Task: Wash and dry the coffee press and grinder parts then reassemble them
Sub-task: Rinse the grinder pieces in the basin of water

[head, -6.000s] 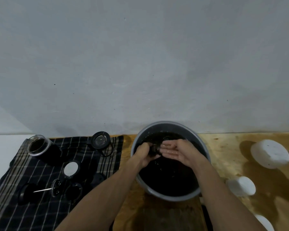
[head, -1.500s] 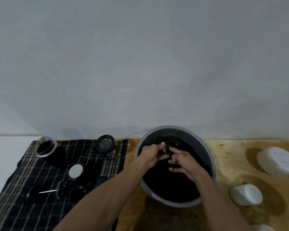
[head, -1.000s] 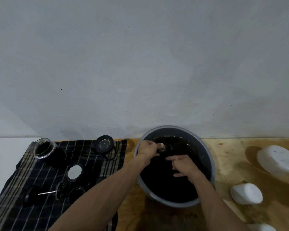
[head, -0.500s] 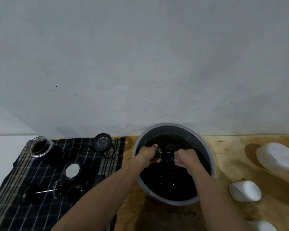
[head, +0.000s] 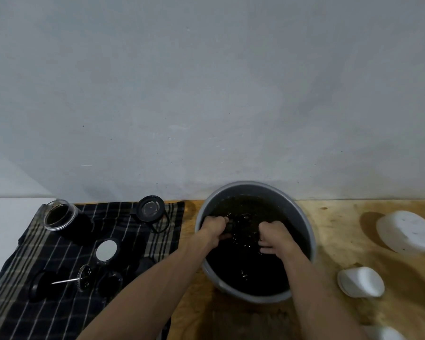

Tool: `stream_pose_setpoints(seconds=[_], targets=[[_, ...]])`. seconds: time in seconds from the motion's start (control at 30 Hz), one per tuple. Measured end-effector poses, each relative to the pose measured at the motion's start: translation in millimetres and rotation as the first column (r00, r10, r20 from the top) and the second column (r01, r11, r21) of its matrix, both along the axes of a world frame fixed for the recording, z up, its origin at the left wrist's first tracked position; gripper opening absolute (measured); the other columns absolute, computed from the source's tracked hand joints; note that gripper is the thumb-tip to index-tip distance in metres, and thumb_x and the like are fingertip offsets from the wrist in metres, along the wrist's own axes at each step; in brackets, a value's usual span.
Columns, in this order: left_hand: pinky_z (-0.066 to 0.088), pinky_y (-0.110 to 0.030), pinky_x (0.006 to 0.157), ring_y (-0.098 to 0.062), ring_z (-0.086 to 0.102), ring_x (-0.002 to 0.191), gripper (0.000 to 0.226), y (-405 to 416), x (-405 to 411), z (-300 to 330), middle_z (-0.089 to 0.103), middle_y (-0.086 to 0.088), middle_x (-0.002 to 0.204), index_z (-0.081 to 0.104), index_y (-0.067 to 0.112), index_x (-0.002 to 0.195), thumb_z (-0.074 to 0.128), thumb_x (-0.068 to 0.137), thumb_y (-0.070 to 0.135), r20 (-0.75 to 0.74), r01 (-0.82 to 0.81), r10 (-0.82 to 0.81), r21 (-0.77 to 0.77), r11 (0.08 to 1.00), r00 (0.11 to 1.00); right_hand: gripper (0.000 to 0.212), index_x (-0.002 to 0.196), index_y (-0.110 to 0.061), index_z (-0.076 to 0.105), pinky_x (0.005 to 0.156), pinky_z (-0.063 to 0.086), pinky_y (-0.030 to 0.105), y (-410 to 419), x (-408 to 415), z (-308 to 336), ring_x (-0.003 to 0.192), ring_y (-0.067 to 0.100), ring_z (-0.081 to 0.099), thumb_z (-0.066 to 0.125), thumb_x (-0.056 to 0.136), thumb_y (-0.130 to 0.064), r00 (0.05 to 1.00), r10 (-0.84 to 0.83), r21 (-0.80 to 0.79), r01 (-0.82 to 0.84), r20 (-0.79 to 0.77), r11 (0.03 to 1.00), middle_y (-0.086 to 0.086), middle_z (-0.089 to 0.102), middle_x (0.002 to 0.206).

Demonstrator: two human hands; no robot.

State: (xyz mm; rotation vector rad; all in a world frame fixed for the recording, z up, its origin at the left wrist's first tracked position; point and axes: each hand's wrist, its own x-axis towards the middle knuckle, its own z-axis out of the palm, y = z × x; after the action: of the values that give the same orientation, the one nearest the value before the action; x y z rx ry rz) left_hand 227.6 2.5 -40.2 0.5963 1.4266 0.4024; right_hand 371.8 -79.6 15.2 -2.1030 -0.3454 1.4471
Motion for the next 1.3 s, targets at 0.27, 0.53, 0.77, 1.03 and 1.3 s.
stream_pose_setpoints(seconds=[0.27,0.53,0.77,1.03,1.3], targets=[[0.06,-0.035,0.065,-0.029,0.069,0.085,0.033,-5.4,7.9,4.1,0.071,-0.016,0.106,0.063,0.001,0.117,0.07,0.098,0.026,0.02,-0.003,0.002,0.036,0.999,1.0,0.045,0.114,0.003,0.07,0.088,0.061,0.038,0.3,-3.1,18.3,0.105,0.032,0.072,0.035,0.088,0.014,0.97,-0.064,0.149,0.1,-0.235,0.984,0.021,0.074,0.111],[0.056,-0.031,0.081,-0.011,0.068,0.081,0.027,1.5,17.9,33.9,0.072,0.006,0.083,0.068,0.016,0.095,0.087,0.08,0.027,-0.278,0.305,-0.146,0.707,0.638,0.949,0.026,0.109,-0.007,0.07,0.082,0.061,0.041,-5.2,16.5,11.9,0.097,0.026,0.068,0.047,0.098,-0.011,0.997,0.069,-0.017,-0.07,-0.023,0.997,0.011,0.072,0.106],[0.062,-0.039,0.059,-0.028,0.066,0.072,0.021,0.0,13.5,30.5,0.071,-0.009,0.086,0.065,0.008,0.091,0.07,0.098,0.027,0.012,-0.024,0.022,0.173,0.985,1.0,0.025,0.11,0.004,0.061,0.067,0.049,0.035,-15.3,11.9,-0.2,0.083,0.03,0.058,0.044,0.094,-0.003,0.994,-0.112,-0.005,0.113,0.015,0.994,0.017,0.059,0.093],[0.051,-0.026,0.038,-0.026,0.06,0.059,0.021,-7.7,13.5,14.7,0.065,-0.016,0.079,0.065,0.007,0.096,0.063,0.102,0.026,0.153,-0.116,0.137,-0.14,0.983,0.979,0.036,0.111,-0.001,0.073,0.081,0.061,0.031,7.9,-2.2,29.8,0.098,0.024,0.074,0.042,0.095,0.006,0.989,0.074,0.288,-0.035,-0.127,0.957,0.016,0.075,0.11],[0.057,-0.029,0.046,-0.027,0.064,0.061,0.026,-4.3,16.7,20.6,0.069,-0.018,0.083,0.068,-0.004,0.104,0.073,0.095,0.02,0.191,-0.094,0.092,-0.001,0.996,0.977,0.056,0.143,-0.041,0.051,0.061,0.062,0.031,6.8,-24.0,31.5,0.075,0.021,0.072,0.048,0.093,-0.016,0.751,0.592,-0.112,-0.588,0.292,0.801,0.007,0.065,0.107]])
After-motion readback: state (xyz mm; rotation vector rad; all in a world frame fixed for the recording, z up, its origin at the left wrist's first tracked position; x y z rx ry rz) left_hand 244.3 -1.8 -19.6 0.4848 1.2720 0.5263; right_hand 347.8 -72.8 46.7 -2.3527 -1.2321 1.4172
